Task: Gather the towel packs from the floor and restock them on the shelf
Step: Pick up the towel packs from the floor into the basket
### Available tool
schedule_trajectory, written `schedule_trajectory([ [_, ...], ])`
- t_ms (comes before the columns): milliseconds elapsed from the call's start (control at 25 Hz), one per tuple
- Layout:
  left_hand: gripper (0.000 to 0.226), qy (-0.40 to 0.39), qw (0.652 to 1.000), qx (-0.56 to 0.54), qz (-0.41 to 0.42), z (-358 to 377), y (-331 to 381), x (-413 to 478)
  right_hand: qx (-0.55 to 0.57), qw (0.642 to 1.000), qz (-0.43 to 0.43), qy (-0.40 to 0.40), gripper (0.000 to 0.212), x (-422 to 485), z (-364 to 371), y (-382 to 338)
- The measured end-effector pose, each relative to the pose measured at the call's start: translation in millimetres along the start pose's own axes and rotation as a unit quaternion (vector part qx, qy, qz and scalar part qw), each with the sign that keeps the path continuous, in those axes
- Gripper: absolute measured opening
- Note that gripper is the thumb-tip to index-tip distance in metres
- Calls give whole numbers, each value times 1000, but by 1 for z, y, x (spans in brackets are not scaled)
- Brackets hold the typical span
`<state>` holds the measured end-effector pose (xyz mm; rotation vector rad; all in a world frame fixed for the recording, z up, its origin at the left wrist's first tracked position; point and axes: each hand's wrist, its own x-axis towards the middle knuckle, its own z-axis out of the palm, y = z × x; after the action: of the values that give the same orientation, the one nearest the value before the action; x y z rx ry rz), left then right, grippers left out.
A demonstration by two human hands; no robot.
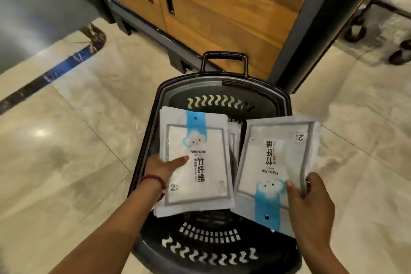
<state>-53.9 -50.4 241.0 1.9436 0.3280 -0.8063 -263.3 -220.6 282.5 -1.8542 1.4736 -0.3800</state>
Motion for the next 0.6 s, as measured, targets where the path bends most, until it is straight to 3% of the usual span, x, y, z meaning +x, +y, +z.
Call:
schedule_trajectory([
  [160,43,-24,1000,-2,-7,25,2,35,-28,999,22,-22,16,7,20,0],
  [400,44,-11,1000,26,-7,68,-15,86,-119,991,-49,-27,15,27,50,9],
  [600,69,78,965,250,13,85,-21,103,-49,994,-56,-77,11,42,57,3],
])
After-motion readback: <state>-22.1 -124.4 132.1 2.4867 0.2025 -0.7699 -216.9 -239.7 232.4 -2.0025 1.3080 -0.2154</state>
